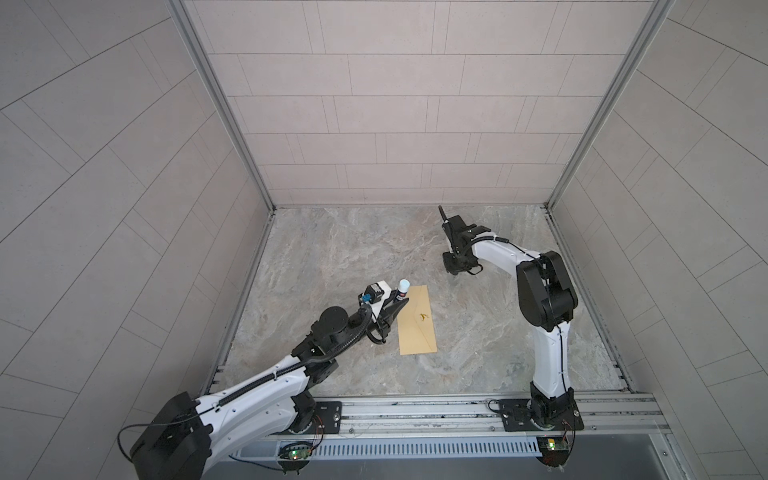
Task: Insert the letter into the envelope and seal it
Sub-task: 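Lower the right gripper and grasp the dark blue glue stick cap, then carry the cap with the right gripper toward the glue stick top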
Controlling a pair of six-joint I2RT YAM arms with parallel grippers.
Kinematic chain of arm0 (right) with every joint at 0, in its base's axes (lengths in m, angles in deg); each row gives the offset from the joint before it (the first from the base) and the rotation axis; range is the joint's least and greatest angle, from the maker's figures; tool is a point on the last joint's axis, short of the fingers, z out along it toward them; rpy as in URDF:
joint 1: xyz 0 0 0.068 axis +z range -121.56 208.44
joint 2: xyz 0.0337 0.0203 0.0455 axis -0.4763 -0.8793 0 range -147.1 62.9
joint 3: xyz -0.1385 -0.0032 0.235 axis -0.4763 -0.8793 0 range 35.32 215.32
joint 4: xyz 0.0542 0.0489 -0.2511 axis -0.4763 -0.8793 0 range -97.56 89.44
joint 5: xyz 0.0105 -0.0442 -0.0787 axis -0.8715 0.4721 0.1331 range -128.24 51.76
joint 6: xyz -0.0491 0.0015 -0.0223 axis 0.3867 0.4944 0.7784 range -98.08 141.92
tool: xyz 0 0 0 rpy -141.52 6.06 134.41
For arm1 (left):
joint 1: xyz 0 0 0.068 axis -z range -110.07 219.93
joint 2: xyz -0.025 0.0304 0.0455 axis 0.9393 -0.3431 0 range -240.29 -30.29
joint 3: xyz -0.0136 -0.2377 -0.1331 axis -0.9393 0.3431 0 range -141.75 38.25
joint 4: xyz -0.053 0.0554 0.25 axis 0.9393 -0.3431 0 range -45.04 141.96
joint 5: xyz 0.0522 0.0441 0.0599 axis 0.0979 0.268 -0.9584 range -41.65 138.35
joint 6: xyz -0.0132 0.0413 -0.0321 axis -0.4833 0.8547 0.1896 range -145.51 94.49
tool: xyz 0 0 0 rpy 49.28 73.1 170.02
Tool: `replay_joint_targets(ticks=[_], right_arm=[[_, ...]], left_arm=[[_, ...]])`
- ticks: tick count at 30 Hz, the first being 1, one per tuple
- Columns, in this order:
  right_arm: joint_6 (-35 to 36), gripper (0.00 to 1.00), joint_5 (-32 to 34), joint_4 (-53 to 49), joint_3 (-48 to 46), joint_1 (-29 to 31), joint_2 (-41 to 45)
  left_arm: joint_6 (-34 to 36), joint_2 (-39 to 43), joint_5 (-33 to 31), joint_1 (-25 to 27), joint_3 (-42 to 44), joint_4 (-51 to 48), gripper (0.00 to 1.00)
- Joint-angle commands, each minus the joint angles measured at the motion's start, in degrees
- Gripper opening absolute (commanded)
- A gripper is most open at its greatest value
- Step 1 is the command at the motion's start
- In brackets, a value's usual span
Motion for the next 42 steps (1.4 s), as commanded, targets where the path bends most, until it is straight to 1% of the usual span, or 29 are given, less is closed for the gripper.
replay_joint_targets(ticks=[1,5,6,11,15,19,22,26,31,35,42], right_arm=[[0.27,0.23,-0.55,-2.03,-0.93,0.64,8.27],[0.86,0.22,-2.39,-3.11,-2.53,1.43,15.33],[1.72,0.21,-3.9,-3.43,-2.95,1.63,17.1],[2.25,0.2,-9.84,-4.33,-5.39,2.57,26.22],[2.74,0.18,-13.86,-4.06,-8.1,4.03,34.16],[2.3,0.17,-15.83,-1.07,-12.41,6.63,42.74],[1.67,0.16,-20.02,-1.8,-13.01,7.85,46.68],[2.26,0.15,-22.3,-4.46,-13.05,10.81,49.41],[3.74,0.15,-23.42,-6.78,-13.64,14.99,51.1],[4.61,0.15,-24.55,-7.96,-13.92,17.56,51.39],[5.84,0.15,-25.76,-9.04,-14.19,20.34,50.8]], left_arm=[[0.59,0.84,1.09,-0.03,0.53,2.57,0.0],[1.8,0.66,4.5,0.02,0.53,2.63,0.0],[1.87,0.49,4.85,0.05,0.53,2.75,0.0],[2.42,-0.02,5.72,0.14,0.53,3.0,0.0],[3.28,-0.38,6.45,0.32,2.47,3.77,0.0],[4.47,-0.71,6.8,0.49,2.91,3.78,0.0],[5.63,-0.91,7.05,0.54,3.24,3.67,0.0],[7.03,-1.73,7.74,0.71,3.26,3.53,0.0],[8.12,-3.21,10.17,1.1,2.91,3.77,0.0],[8.74,-4.24,11.44,1.51,2.82,4.07,0.0],[9.81,-5.39,12.32,1.99,2.64,4.48,0.0]])
